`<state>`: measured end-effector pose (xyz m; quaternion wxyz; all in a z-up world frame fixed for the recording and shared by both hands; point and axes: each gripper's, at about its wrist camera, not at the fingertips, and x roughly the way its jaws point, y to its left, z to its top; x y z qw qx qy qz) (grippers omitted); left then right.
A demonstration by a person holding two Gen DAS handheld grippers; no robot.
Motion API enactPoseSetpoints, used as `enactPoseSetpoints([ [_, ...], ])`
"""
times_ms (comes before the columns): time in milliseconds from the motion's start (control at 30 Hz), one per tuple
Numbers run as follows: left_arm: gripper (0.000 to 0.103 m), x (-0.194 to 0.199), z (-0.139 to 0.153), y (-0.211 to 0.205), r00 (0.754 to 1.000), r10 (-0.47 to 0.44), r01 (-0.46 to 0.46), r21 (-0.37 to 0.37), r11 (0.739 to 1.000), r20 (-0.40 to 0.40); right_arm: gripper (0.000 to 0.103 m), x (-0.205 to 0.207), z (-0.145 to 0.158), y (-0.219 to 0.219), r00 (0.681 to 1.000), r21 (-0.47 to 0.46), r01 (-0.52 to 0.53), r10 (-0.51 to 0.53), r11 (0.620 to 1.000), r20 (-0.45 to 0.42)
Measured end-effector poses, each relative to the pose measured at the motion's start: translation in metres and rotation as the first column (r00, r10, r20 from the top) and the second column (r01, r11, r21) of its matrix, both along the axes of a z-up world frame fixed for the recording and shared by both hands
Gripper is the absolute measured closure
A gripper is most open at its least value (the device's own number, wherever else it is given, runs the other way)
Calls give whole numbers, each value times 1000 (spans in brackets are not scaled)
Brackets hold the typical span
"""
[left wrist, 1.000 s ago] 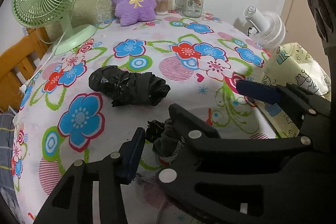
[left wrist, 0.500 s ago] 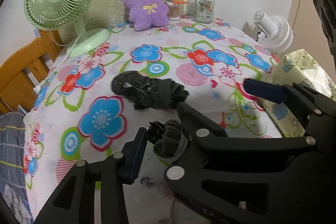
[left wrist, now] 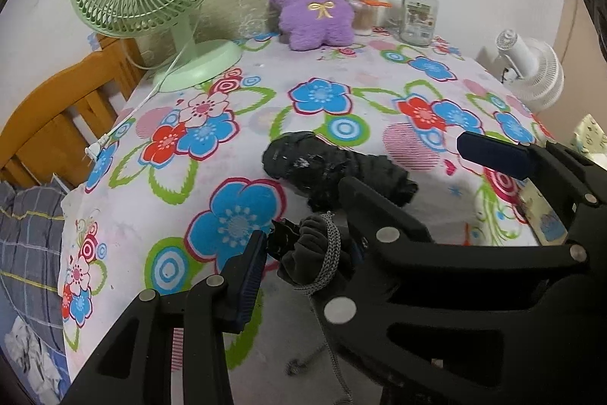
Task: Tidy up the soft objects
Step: 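Grasp the grey sock with left tool while right tool grasps black wrapped item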
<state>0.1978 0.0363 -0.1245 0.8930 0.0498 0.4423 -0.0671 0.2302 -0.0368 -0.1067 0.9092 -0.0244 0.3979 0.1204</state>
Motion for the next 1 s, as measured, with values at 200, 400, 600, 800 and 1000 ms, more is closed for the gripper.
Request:
enactPoseSetpoints([
  [200,58,12,-1,6,1000,16,-16,9,1000,-6,13,18,-7,4,1000,16,9,-9,1000,-13],
  [400,58,20,-7,13,999,27,-27,1,1000,-19,13,30,-12,12,999,-2,-32,32,1000,5],
  [600,58,25,-11,14,1000,26,-25,9,1000,-11,14,41,-21,18,999,-12,-35,35,999,-21],
  [800,58,28,-14,14,1000,21,-21,13,1000,-1,39,54,-38,15,995,15,-17,19,1000,-103],
  [1000,58,28,-14,14,1000,22,-22,8,1000,-2,66,49,-36,19,994,24,-25,28,999,-103],
])
